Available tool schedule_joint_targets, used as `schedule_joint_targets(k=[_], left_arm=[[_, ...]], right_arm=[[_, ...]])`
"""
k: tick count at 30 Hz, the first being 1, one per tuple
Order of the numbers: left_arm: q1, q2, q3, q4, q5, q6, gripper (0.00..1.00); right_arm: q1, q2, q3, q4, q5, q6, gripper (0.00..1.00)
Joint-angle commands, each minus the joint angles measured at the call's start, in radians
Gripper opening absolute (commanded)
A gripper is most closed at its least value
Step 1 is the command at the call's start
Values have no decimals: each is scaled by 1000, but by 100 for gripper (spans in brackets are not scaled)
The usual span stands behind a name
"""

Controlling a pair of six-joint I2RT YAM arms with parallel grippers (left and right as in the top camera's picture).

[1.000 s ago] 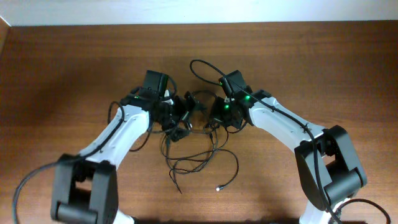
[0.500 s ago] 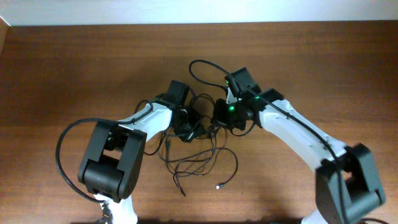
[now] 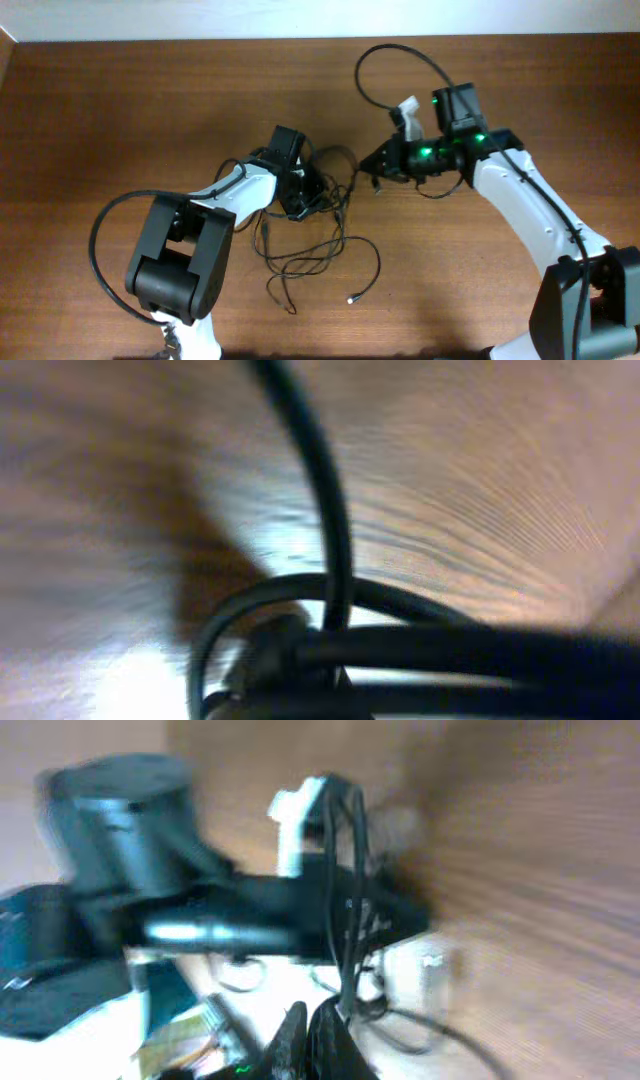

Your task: Untangle cables

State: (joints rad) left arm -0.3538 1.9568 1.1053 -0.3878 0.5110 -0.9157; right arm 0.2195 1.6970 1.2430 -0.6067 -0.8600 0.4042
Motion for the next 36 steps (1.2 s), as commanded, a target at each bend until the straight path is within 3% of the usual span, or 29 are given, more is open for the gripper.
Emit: schedule_joint_targets(k=[1, 3, 7, 15, 17, 21, 22, 23, 24, 28, 31, 34, 36], left_arm=[[41, 25, -11, 63, 192, 241, 0], [57, 25, -11, 101, 286, 264, 0], [62, 25, -11, 103, 264, 315, 0], [62, 25, -11, 95, 250, 319, 0], [62, 25, -11, 95, 248, 319, 0], [61, 25, -11, 93, 215, 319, 0], [61, 25, -11, 89, 203, 319, 0], [61, 25, -11, 87, 199, 319, 0], [61, 25, -11, 87, 199, 319, 0], [62, 25, -11, 56, 200, 347, 0], [62, 25, -11, 83, 289, 363, 0], [63, 25, -11, 243, 554, 418, 0], [75, 25, -11, 378, 729, 418, 0]], right_arm=[[5, -35, 8, -69, 230, -273, 4], [48, -35, 8, -97, 270, -358, 4], [131, -35, 8, -62, 170, -370, 5], [214, -2, 8, 178, 383, -102, 6], [214, 24, 8, 180, 384, -46, 25], [214, 60, 8, 150, 340, -18, 27], [214, 59, 8, 143, 344, -18, 31], [214, 58, 8, 141, 358, -18, 45], [211, 58, 8, 126, 412, -18, 52], [177, 11, 19, 55, 589, -15, 58], [68, -42, 32, -61, 613, 77, 57], [-66, -39, 19, -210, 534, 140, 53], [-113, -39, -8, -239, 428, 92, 52]])
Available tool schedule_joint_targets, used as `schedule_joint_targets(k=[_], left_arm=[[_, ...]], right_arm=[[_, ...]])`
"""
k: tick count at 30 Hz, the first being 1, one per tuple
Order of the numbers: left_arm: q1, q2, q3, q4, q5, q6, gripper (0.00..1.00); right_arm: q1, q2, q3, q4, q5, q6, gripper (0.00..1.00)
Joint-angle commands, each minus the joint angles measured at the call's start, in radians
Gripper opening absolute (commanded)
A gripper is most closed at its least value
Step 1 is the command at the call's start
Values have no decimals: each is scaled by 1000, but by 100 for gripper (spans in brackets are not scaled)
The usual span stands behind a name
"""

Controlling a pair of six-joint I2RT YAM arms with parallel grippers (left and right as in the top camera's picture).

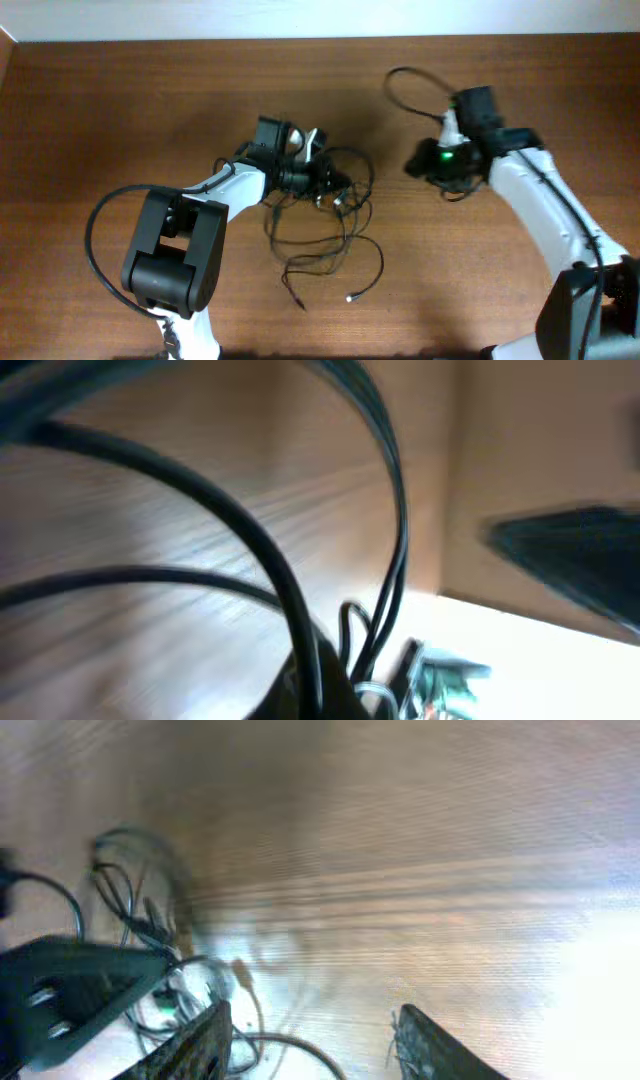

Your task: Untangle cables

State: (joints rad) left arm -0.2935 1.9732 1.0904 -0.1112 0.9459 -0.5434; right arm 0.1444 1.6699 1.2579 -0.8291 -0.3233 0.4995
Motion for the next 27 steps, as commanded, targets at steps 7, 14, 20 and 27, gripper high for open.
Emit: schedule_joint_targets(k=[7, 14, 20, 27], left_arm=[[24, 9, 3, 472, 628, 84, 0], [26, 9, 3, 470, 626, 40, 0], [48, 9, 3, 471, 547, -183, 0], [48, 9, 3, 550, 461, -576, 0]], right_arm=[[-27, -10, -75, 158, -546, -100, 56], [-35, 8, -84, 109, -429, -99, 44], [-133, 8, -91, -28, -280, 14, 78], [-109, 9, -354, 393, -607, 248, 81]])
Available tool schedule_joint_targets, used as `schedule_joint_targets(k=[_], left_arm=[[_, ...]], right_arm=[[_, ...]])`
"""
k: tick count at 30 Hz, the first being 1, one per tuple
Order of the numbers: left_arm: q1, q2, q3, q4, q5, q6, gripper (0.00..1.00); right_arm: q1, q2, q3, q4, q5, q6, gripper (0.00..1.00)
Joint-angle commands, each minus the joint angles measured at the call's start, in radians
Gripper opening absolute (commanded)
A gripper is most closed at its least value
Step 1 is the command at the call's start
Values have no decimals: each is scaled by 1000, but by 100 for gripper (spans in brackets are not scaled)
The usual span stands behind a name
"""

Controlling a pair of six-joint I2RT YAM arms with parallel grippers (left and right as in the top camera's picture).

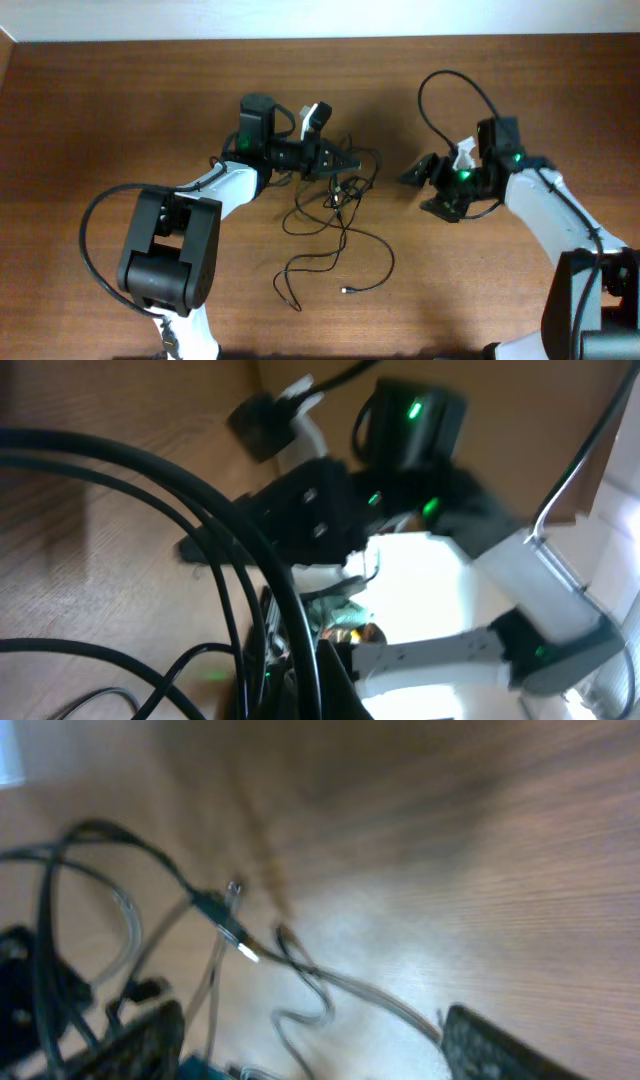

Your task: Untangle cables

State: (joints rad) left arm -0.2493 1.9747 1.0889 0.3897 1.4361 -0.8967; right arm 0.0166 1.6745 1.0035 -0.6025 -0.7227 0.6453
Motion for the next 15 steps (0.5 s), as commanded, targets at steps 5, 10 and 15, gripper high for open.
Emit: schedule_joint_targets(k=[5, 10, 15], left_arm=[[3, 7, 5, 168, -53, -361, 0], [3, 7, 5, 185, -35, -391, 0], [3, 7, 5, 185, 8, -394, 0]], right_arm=[[94, 21, -168, 420, -258, 291, 81], [167, 53, -168, 720, -260, 435, 87], [167, 53, -168, 904, -266, 480, 87]])
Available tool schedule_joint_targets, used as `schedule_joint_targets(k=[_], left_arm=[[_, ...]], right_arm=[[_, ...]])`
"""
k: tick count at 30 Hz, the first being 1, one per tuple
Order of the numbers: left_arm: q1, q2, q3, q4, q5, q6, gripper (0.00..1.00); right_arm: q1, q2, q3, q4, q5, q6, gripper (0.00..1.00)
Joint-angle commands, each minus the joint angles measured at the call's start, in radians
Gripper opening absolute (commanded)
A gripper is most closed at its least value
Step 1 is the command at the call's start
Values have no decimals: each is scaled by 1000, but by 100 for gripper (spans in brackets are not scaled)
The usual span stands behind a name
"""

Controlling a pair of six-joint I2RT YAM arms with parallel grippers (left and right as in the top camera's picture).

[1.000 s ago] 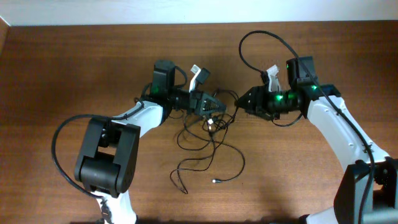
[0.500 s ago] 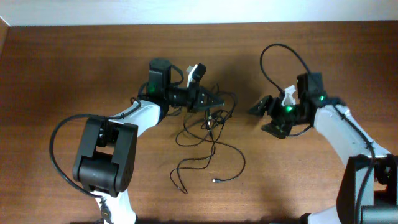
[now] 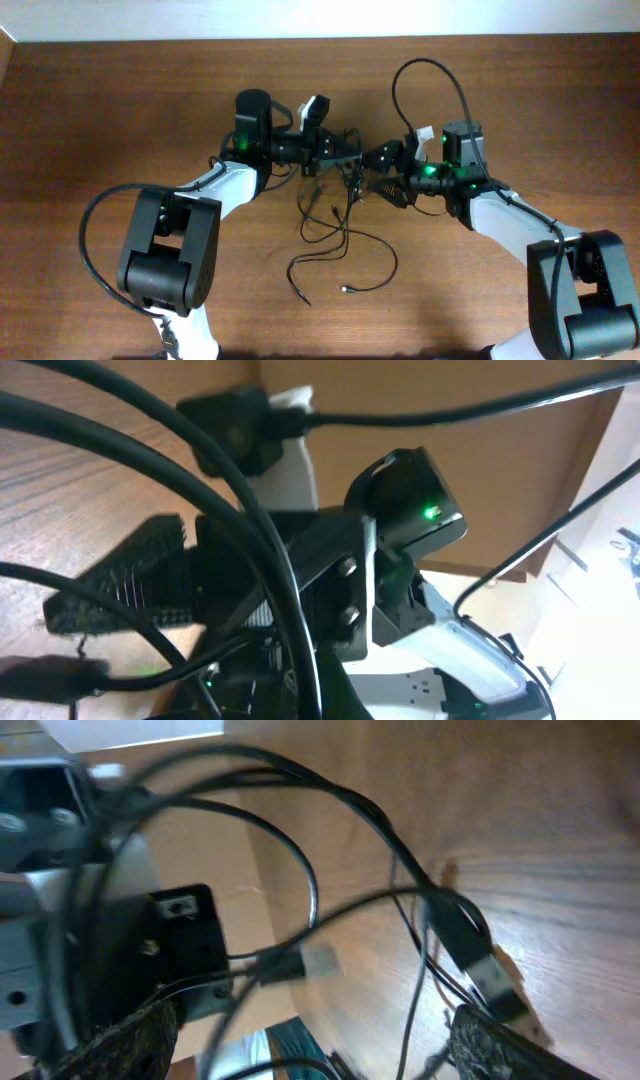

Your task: Untangle cables

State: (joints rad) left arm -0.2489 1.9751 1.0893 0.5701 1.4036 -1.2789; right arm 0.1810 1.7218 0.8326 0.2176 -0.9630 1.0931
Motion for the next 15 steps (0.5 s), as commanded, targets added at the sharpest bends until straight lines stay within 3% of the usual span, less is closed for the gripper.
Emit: schedule_joint_targets(k=[1, 4, 7, 9, 12, 15], left_arm=[[3, 7, 5, 5, 40, -12, 0], [3, 7, 5, 5, 39, -12, 0], [3, 7, 5, 5, 39, -12, 0], [3, 7, 5, 5, 39, -12, 0], [3, 7, 5, 5, 30, -11, 0], [3, 7, 5, 5, -35, -3, 0]], right_arm=[[3, 6, 3, 161, -42, 5, 87], [3, 6, 3, 309, -105, -125, 83], [3, 6, 3, 335, -117, -251, 81], [3, 6, 3, 333, -115, -282, 88], [2, 6, 3, 334, -106, -321, 89], [2, 6, 3, 336, -137, -359, 77]])
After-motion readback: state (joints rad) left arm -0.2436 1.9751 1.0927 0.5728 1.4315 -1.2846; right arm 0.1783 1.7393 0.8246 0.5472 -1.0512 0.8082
